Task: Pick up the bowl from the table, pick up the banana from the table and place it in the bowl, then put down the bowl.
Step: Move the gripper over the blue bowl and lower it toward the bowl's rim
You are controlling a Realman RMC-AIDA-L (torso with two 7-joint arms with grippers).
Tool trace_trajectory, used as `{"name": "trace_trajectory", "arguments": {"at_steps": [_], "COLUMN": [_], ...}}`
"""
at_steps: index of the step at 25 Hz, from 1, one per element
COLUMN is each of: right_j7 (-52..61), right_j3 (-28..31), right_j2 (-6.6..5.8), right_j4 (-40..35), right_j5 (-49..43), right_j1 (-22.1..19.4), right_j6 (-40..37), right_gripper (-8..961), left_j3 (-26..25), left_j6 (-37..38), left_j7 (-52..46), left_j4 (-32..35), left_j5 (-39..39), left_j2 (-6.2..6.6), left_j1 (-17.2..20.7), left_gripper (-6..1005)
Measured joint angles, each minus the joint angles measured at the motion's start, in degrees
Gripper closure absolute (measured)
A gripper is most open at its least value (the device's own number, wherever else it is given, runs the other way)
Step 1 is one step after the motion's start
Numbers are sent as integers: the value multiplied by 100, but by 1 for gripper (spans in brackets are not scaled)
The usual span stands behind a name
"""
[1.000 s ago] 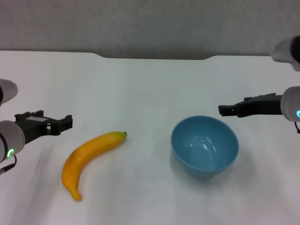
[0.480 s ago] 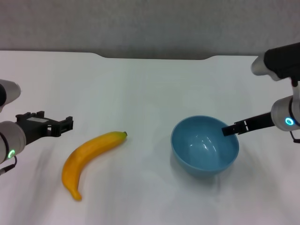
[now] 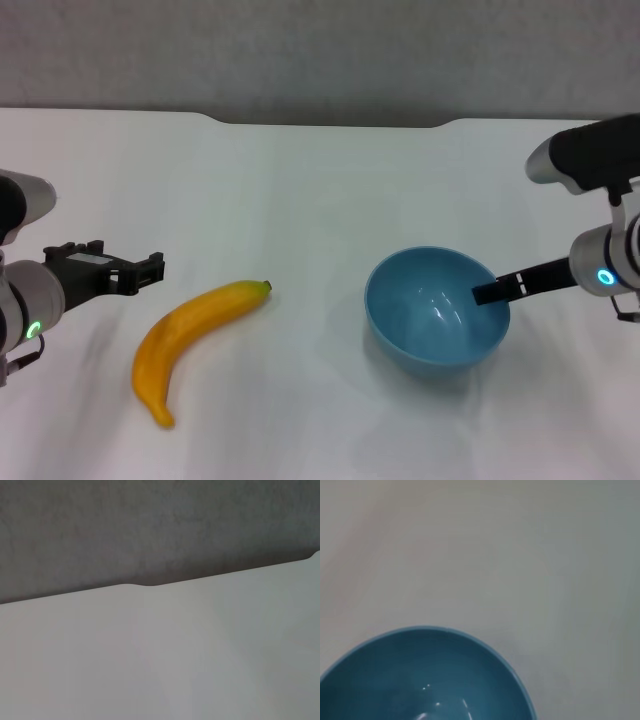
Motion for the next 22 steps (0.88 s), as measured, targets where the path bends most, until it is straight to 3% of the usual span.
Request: {"name": "trace_trajectory", "arguments": {"at_steps": [7,22], "right_j7": [31,35], "right_j3": [-400,-580], "right_j2": [7,9], "right_j4": [-207,-649], "right_j5": [282,281], "right_j1": [57,259], "right_j6": [-310,-434], "right_gripper": [135,145], "left_j3": [5,42], "left_j6": [5,-3], "left_j7": [0,0], "left_j4": [21,224], "left_j5": [0,-21], "left_j2": [-8,-8], "left_j1": [-3,-119], "left_gripper": [210,215]}}
